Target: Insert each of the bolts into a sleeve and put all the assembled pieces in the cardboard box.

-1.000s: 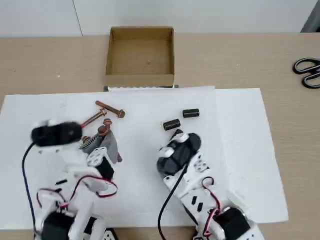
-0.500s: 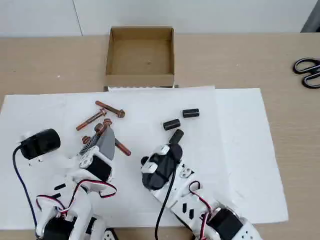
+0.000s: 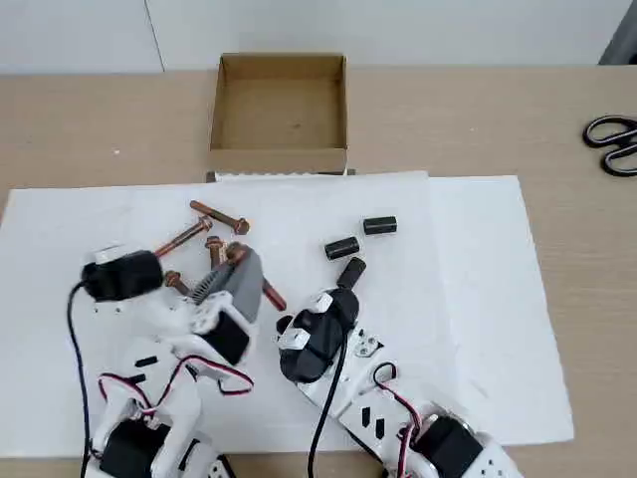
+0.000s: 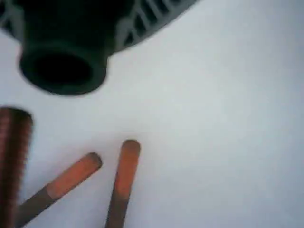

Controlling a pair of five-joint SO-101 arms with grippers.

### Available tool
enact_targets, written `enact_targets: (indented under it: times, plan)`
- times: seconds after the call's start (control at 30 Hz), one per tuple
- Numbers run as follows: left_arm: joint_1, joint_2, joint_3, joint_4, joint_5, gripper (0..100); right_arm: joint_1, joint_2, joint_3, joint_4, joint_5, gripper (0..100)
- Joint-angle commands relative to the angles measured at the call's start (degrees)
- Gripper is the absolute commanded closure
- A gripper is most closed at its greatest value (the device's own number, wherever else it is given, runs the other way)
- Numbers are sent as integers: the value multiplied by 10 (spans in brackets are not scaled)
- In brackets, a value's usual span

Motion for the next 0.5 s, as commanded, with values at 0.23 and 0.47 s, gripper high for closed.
enact_targets:
  times: [0.23,0.47]
  plan:
    - [14,-6,-3,-18,-40,994,19,-6,14,10,-4,995]
    - [18,-6,-3,-17,-47,994,39,-7,11,7,-4,995]
